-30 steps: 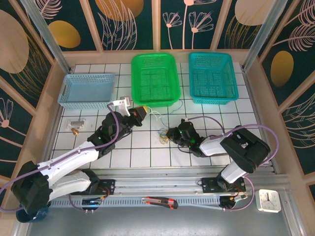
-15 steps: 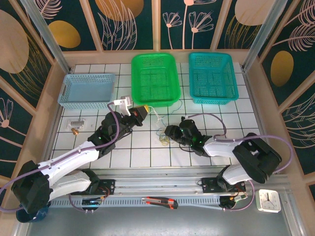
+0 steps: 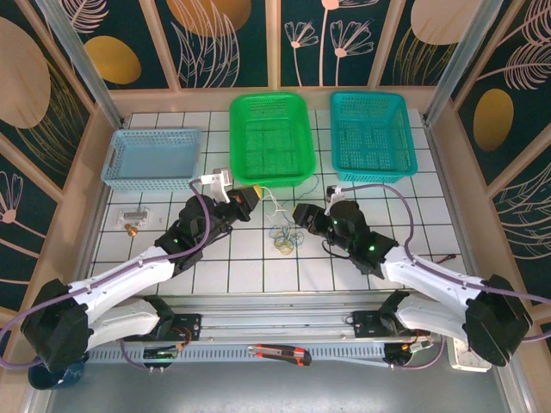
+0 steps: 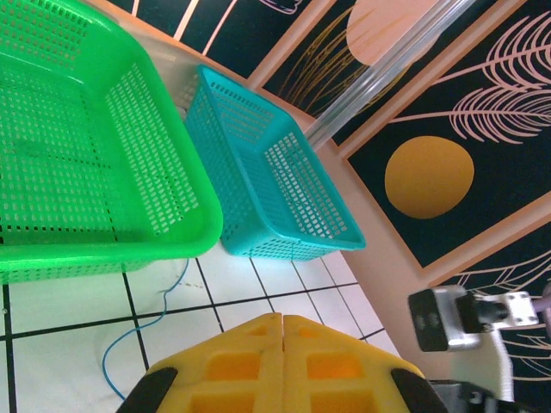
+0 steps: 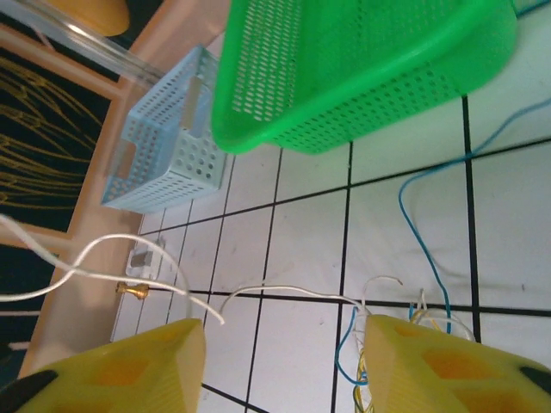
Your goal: Untangle the cables
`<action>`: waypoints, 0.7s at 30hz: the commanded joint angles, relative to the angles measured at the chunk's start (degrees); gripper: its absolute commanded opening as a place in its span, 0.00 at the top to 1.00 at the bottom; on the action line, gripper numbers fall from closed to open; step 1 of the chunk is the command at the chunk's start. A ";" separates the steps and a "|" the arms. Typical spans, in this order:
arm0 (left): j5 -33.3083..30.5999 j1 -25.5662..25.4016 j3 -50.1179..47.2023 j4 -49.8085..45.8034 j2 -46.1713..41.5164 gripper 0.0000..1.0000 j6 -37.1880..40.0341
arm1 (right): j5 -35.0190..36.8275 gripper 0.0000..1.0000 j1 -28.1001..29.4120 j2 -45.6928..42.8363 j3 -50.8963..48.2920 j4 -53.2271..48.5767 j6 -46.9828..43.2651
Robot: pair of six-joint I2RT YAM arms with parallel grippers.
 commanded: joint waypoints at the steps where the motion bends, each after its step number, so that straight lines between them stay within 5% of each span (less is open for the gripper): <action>1: 0.67 -0.13 1.03 2.40 0.14 1.00 -0.89 | 1.96 0.44 1.35 -1.90 2.58 -1.47 -5.30; 12: 0.73 -0.13 1.00 2.12 0.50 1.00 -1.02 | 2.31 0.37 4.48 -3.49 0.53 3.15 -25.89; 21: 0.94 -0.13 0.97 2.49 0.85 1.00 -1.16 | 2.16 0.36 4.93 -0.55 0.81 5.02 -33.27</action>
